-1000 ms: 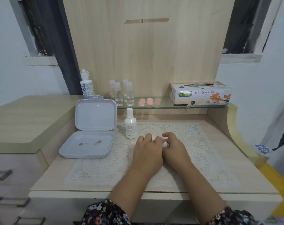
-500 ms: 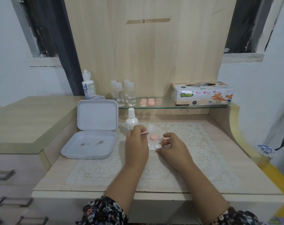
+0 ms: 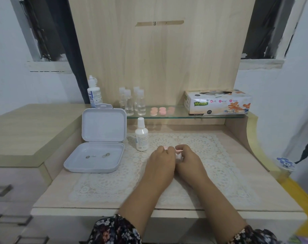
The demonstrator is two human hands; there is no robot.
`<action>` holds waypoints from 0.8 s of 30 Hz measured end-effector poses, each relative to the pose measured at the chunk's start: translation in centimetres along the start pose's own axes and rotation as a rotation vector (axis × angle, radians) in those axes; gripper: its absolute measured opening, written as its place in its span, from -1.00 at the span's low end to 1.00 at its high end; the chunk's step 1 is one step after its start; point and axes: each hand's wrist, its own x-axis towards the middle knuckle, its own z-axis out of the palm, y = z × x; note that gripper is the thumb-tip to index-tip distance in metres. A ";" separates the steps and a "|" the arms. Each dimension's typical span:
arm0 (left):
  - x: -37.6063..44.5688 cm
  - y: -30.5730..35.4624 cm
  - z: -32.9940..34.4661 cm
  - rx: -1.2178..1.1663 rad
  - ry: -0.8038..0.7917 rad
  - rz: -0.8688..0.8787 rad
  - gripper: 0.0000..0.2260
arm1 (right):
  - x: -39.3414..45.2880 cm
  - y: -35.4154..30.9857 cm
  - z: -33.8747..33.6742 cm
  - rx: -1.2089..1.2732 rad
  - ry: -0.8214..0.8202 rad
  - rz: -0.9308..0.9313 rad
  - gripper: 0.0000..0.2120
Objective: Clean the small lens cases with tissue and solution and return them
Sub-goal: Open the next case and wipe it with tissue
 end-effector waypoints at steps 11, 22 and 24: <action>0.5 -2.7 -1.0 -0.623 0.253 -0.493 -0.87 | 0.4 0.2 0.0 -0.020 -0.020 -0.006 -0.49; 0.7 -2.6 -0.1 -0.593 -0.150 -0.395 -0.72 | 0.6 0.2 0.0 -0.026 -0.032 -0.015 -0.47; 0.9 -2.6 0.0 -0.575 -0.194 -0.432 -0.67 | 0.5 0.1 0.0 -0.020 -0.033 -0.019 -0.47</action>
